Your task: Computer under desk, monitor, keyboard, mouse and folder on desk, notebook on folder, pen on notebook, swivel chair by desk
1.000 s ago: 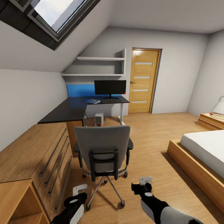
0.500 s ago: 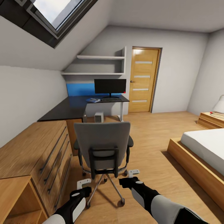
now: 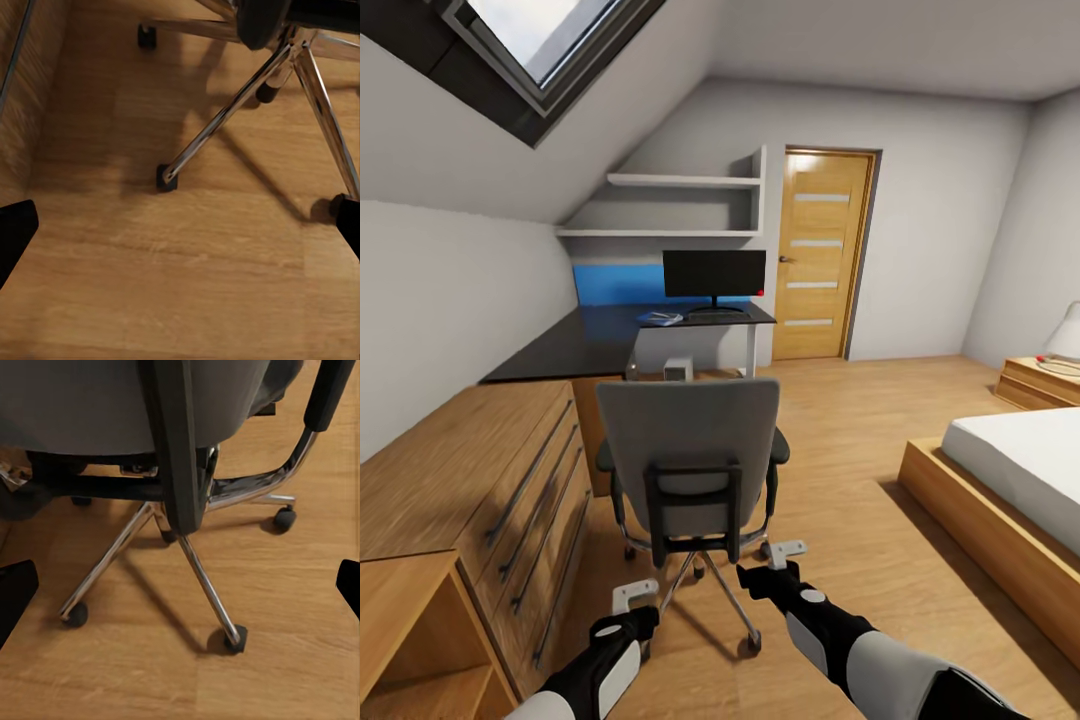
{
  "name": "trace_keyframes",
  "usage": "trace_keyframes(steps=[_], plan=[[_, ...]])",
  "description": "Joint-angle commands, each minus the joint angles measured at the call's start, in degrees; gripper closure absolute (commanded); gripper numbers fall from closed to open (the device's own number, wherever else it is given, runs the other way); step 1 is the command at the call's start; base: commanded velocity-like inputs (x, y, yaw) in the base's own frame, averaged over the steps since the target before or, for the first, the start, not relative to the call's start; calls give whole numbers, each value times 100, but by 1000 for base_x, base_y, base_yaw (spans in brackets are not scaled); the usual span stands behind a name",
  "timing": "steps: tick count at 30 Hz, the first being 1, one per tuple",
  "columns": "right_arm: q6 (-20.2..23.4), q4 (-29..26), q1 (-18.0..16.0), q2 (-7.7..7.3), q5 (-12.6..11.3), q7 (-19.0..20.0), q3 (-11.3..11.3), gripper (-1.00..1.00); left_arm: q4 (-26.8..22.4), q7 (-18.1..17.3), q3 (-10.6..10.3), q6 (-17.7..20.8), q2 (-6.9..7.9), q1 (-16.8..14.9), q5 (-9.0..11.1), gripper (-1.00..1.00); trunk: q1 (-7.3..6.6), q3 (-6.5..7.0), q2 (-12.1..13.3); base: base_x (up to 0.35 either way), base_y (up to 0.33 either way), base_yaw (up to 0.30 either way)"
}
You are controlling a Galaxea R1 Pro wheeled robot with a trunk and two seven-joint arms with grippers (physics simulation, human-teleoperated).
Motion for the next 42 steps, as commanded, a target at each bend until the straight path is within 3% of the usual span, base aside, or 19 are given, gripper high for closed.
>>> trace_keyframes(steps=[1,11,42], plan=[[-53,17,-5,3,-55,18,39,-100,-5,45,-48,15,-1,-2,31,-100,22,-24,-44,0,0,0],[-215,27,1,2,-49,0,24,-100,22,49,-38,-25,-107,-2,36,-100,242,-204,-445,0,0,0],[-233,3,1,62,-63,-137,15,-100,23,53,-20,-36,-98,-2,49,-100,922,-760,-1689,0,0,0]])
